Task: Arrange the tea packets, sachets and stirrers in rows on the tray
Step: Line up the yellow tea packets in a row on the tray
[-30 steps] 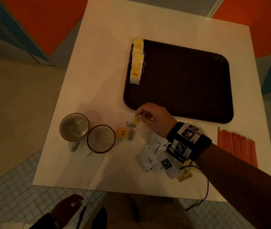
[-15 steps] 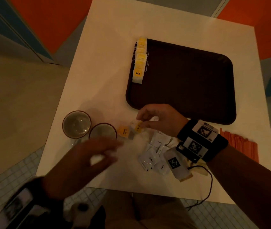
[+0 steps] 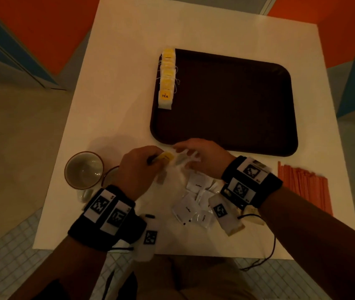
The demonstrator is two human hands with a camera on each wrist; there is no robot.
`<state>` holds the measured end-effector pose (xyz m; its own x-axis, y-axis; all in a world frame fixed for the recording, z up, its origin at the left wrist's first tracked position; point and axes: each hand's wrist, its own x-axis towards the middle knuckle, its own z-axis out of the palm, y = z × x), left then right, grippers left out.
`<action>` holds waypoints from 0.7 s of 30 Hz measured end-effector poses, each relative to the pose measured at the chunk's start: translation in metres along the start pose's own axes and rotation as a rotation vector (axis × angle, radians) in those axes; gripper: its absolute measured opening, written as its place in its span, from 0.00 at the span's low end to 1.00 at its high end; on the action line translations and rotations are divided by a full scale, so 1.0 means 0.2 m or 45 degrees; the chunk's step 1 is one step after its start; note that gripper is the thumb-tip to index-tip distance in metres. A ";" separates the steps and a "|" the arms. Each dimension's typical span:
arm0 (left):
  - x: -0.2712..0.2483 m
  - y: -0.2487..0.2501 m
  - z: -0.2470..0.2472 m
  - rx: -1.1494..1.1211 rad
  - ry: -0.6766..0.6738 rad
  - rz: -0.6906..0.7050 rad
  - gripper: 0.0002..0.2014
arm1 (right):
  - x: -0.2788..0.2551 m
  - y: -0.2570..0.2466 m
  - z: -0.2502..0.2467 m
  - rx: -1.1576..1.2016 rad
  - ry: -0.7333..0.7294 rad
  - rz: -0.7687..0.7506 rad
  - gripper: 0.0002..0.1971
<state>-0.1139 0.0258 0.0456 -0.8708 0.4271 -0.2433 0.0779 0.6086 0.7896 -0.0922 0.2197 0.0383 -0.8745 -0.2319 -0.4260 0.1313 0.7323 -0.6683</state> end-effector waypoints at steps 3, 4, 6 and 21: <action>0.00 0.01 -0.02 -0.131 0.013 -0.035 0.07 | 0.04 0.03 0.06 -0.098 -0.002 0.015 0.23; 0.00 0.02 -0.02 -0.172 0.016 -0.035 0.08 | 0.06 0.04 0.08 -0.099 0.018 0.013 0.20; -0.01 0.02 -0.02 -0.279 0.030 -0.057 0.06 | 0.08 0.04 0.11 -0.115 0.069 -0.017 0.10; 0.00 0.00 -0.03 -0.888 0.012 -0.260 0.07 | 0.02 -0.05 0.01 0.499 0.097 -0.208 0.12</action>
<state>-0.1171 0.0220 0.0488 -0.8393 0.3430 -0.4218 -0.4114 0.1065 0.9052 -0.0957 0.2090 0.0421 -0.9286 -0.2658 -0.2588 0.1429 0.3877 -0.9107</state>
